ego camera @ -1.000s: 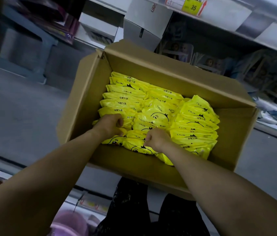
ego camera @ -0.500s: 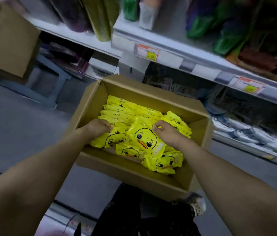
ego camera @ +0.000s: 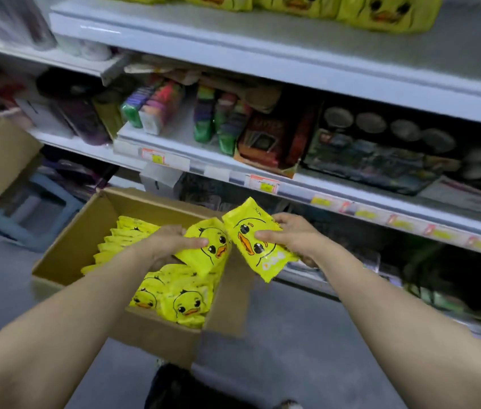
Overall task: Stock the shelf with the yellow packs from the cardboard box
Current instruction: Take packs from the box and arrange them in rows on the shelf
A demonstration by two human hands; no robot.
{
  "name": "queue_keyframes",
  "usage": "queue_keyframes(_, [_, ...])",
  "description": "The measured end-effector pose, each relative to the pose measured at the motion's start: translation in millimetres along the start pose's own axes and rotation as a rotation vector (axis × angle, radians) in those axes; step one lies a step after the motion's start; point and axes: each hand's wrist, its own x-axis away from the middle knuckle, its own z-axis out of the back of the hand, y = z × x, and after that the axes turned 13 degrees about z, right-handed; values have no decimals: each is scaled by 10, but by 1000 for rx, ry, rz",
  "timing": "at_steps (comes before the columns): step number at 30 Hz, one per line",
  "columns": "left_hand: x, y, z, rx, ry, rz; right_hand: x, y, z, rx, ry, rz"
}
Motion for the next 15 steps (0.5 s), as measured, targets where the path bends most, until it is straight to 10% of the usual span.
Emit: queue_keyframes(15, [1254,1540,-1900,43,-359,-419,1603,-971,2473,34,429,340])
